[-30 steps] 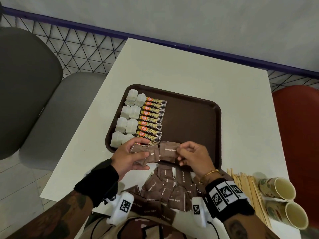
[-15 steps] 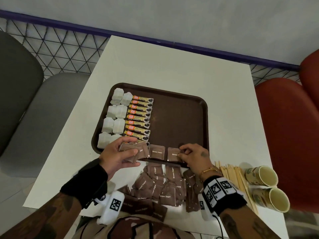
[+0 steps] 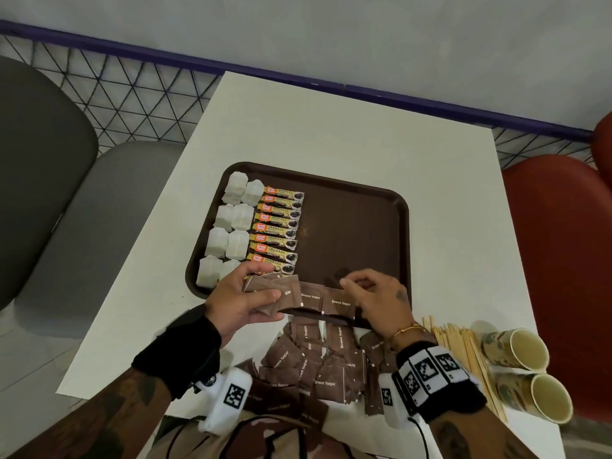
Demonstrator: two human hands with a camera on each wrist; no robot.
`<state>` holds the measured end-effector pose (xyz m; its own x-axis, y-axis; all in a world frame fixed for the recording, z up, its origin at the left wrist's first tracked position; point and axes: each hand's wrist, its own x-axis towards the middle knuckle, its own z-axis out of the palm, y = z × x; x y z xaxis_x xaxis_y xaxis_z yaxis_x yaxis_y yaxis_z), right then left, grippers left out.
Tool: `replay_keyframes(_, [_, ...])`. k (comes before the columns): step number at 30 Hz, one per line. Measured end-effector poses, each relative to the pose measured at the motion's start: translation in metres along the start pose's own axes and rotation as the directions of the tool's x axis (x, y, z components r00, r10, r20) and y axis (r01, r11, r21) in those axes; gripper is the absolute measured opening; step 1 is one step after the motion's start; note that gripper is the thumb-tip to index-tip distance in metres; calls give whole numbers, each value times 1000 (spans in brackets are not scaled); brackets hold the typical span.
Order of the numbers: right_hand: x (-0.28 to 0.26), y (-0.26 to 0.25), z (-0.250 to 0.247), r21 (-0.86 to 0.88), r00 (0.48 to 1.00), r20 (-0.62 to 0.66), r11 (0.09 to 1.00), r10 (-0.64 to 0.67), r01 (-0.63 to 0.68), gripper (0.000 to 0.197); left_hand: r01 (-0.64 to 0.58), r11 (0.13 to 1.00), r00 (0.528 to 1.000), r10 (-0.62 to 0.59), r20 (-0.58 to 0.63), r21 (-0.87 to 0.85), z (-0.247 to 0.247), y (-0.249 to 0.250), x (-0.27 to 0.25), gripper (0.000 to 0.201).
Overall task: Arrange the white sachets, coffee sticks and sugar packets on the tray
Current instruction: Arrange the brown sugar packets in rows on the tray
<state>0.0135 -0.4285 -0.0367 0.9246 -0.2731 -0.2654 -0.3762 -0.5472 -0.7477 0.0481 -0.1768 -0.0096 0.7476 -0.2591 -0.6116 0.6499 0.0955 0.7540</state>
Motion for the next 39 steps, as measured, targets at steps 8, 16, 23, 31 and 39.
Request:
replay_keyframes(8, [-9, -41, 26, 450, 950, 312, 878, 17, -163, 11, -17, 1000, 993, 15, 114, 13, 10, 3, -1, 44])
replay_keyframes(16, [8, -27, 9, 520, 964, 241, 824, 112, -226, 10, -58, 998, 998, 57, -24, -31, -10, 0, -1, 32])
replay_keyframes(23, [51, -20, 14, 129, 991, 131, 990, 36, -54, 25, -70, 998, 994, 69, -85, -10, -13, 0, -5, 26])
replay_keyframes(31, [60, -18, 40, -107, 998, 58, 993, -40, 46, 14, -58, 989, 998, 55, -27, -138, -18, 4, -6, 31])
replay_keyframes(39, [54, -19, 33, -126, 998, 53, 991, -33, 39, 13, -85, 990, 996, 80, -50, -114, -11, 0, -2, 44])
